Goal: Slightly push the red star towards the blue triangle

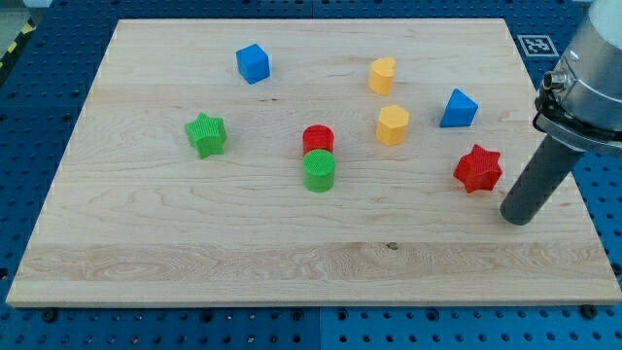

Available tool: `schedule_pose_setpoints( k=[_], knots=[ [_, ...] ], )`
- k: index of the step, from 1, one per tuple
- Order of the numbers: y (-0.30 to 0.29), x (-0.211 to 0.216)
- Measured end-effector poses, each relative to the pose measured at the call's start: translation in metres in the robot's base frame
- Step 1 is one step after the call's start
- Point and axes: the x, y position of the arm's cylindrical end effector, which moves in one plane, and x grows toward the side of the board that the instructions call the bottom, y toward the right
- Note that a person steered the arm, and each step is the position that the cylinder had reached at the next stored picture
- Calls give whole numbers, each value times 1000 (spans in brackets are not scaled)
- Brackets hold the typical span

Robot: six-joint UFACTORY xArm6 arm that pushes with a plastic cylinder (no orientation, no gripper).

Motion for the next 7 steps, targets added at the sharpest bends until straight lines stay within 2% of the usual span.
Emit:
schedule_pose_setpoints(
  k=[3, 5, 7],
  knots=[
    [-53, -7],
    [-57, -20],
    [-49, -17]
  ],
)
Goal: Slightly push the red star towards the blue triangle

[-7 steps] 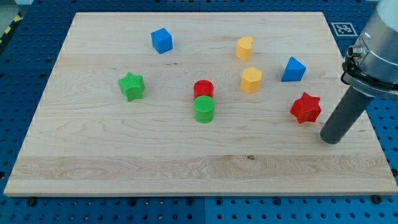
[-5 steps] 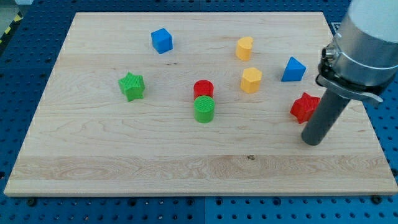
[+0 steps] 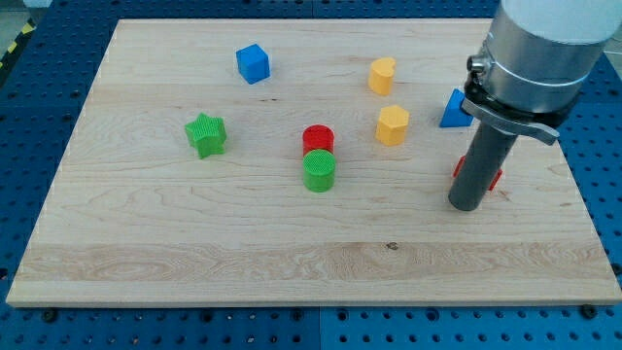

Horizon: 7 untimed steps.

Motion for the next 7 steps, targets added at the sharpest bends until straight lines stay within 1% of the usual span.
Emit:
schedule_pose_setpoints(
  k=[2, 3, 7],
  knots=[
    [5, 0],
    [13, -10],
    [14, -13]
  ],
)
